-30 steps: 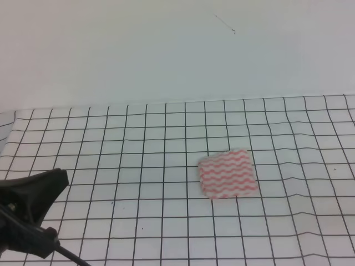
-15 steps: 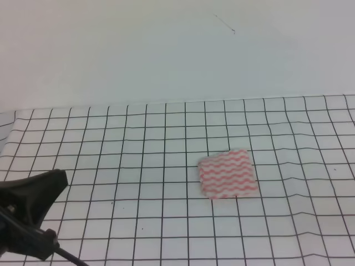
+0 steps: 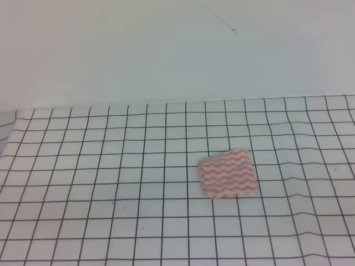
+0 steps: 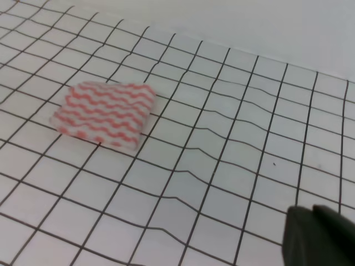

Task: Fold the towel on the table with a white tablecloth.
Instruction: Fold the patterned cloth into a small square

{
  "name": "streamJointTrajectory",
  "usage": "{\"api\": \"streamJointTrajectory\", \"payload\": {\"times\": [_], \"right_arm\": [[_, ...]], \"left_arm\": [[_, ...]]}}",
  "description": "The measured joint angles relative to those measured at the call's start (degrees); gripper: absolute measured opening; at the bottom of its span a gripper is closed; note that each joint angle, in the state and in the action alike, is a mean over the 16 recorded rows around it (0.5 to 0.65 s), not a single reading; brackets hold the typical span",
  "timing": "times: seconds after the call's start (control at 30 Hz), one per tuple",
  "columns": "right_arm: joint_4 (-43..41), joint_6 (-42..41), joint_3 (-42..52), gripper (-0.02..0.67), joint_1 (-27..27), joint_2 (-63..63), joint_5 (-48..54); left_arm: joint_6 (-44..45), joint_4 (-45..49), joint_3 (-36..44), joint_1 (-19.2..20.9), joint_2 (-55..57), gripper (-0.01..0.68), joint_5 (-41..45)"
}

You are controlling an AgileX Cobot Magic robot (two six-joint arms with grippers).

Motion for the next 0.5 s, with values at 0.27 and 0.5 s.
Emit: {"api": "streamJointTrajectory", "payload": {"times": [0.27, 0.5], "right_arm": [[0.0, -0.1, 0.0, 0.0, 0.0, 0.0, 0.0], [0.1, -0.1, 0.0, 0.0, 0.0, 0.1, 0.0]], "left_arm": [[-32.2, 28.7, 7.9, 4.3, -9.5, 0.0, 6.2], [-47.7, 46.2, 11.6, 6.1, -14.6, -0.001, 11.5]]}}
